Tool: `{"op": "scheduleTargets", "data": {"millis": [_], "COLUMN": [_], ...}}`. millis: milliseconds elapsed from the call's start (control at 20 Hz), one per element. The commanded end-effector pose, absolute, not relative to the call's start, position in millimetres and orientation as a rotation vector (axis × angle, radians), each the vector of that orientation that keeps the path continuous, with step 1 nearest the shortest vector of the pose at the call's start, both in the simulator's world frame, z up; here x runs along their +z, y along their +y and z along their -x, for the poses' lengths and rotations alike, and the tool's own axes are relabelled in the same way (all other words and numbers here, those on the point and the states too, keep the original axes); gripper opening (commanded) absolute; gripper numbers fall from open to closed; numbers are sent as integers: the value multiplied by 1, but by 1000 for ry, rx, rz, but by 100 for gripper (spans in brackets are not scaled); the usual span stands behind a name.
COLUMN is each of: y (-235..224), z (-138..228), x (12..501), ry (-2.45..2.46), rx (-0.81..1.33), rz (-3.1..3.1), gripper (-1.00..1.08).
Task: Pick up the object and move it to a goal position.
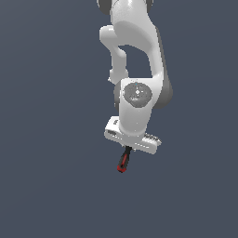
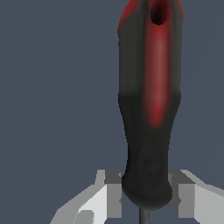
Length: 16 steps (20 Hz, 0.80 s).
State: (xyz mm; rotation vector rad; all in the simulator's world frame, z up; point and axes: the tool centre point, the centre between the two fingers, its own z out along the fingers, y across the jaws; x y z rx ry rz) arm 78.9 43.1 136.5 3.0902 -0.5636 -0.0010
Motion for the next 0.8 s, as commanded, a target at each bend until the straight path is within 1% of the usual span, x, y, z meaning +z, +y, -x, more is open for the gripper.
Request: {"op": "scheduleTargets", "data": {"millis": [0,350,750], "y": [62,96,105], "z": [-82,-90,-93], "x": [158,195,204], "ry": [-565,-565,-565], "rx": [0,0,0], "rz": [-3090,-3090,-3090], "gripper": [-100,-100,-100]}}
